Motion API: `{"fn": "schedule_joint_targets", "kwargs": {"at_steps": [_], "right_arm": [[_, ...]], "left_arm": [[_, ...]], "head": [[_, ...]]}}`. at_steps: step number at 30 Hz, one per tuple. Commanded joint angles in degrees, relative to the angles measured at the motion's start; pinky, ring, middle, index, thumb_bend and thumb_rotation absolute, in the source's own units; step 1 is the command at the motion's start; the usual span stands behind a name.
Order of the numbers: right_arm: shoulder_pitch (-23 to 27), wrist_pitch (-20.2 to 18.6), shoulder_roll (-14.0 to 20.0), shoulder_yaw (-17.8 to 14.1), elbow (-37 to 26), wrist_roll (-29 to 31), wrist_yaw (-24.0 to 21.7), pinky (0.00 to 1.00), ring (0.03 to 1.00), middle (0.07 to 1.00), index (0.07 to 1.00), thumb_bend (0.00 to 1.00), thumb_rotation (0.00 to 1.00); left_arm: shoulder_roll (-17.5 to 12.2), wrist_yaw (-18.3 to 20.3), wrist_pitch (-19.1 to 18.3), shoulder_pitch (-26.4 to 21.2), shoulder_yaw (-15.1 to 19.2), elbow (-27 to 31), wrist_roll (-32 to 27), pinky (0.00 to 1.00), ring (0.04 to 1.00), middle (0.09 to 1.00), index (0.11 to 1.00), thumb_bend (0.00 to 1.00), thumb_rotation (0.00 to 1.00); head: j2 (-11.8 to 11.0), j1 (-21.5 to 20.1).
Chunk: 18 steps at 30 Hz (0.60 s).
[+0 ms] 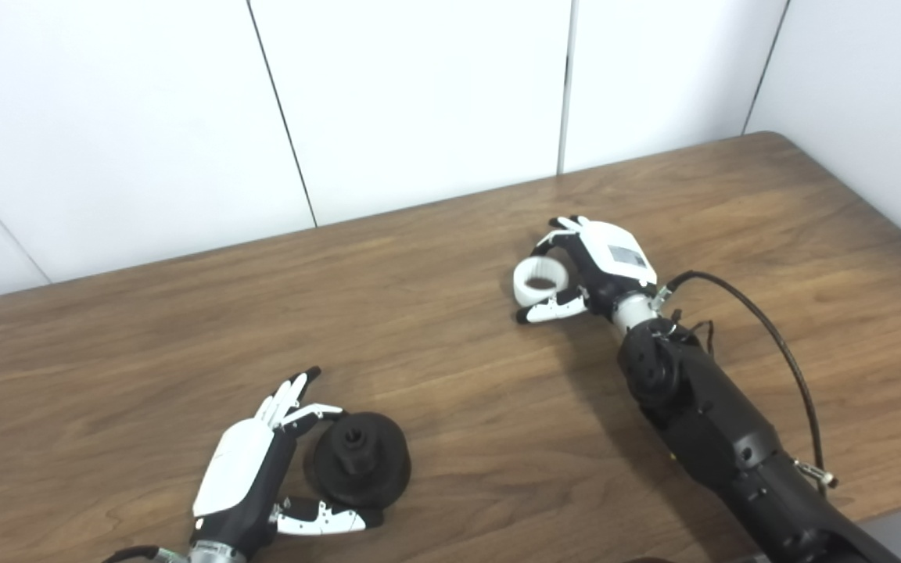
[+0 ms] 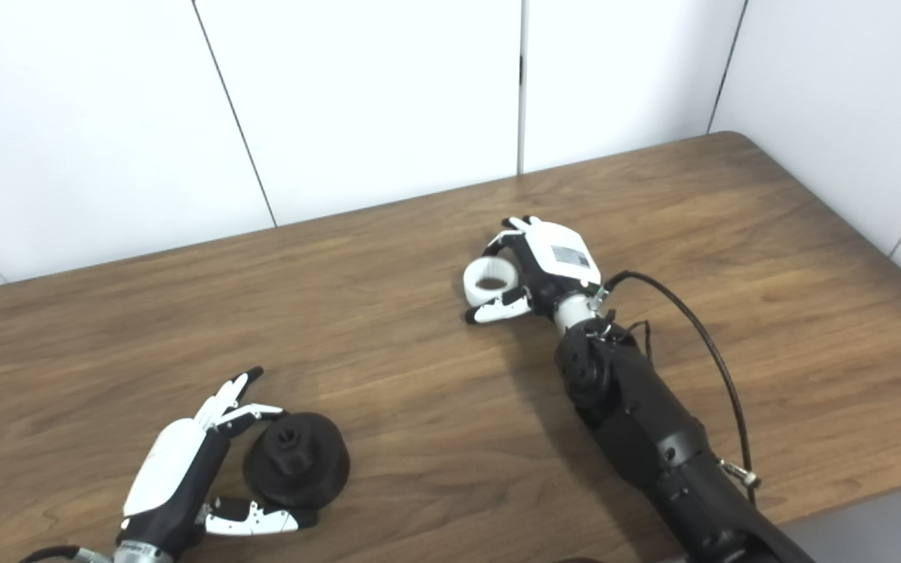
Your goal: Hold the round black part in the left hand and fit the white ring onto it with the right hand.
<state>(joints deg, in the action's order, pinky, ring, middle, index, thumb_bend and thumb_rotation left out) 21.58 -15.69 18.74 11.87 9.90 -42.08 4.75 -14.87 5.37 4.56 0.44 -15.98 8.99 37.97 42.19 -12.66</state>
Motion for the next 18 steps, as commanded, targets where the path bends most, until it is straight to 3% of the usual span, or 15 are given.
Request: {"fn": "schedule_joint_targets", "kwargs": {"at_steps": [1,18], "right_arm": [[1.2,0.9,0.5,-0.9,0.1,-0.7,2.7,1.00,0.944,0.877,0.495,0.52,0.15],[0.8,4.9,1.4,-0.7,0.5,-0.6,5.9,1.00,0.910,0.830,0.485,0.52,0.14]], "left_arm": [[-0.5,0.3,-0.3,-0.6,-0.1,1.2,1.4,0.98,1.000,1.000,0.614,0.92,0.31],[-0.5,0.4,-0.5,-0.4,0.1,1.4,1.5,0.98,1.000,1.000,0.615,0.92,0.32]], "head": [[0.1,0.0],[0.4,0.1]]}}
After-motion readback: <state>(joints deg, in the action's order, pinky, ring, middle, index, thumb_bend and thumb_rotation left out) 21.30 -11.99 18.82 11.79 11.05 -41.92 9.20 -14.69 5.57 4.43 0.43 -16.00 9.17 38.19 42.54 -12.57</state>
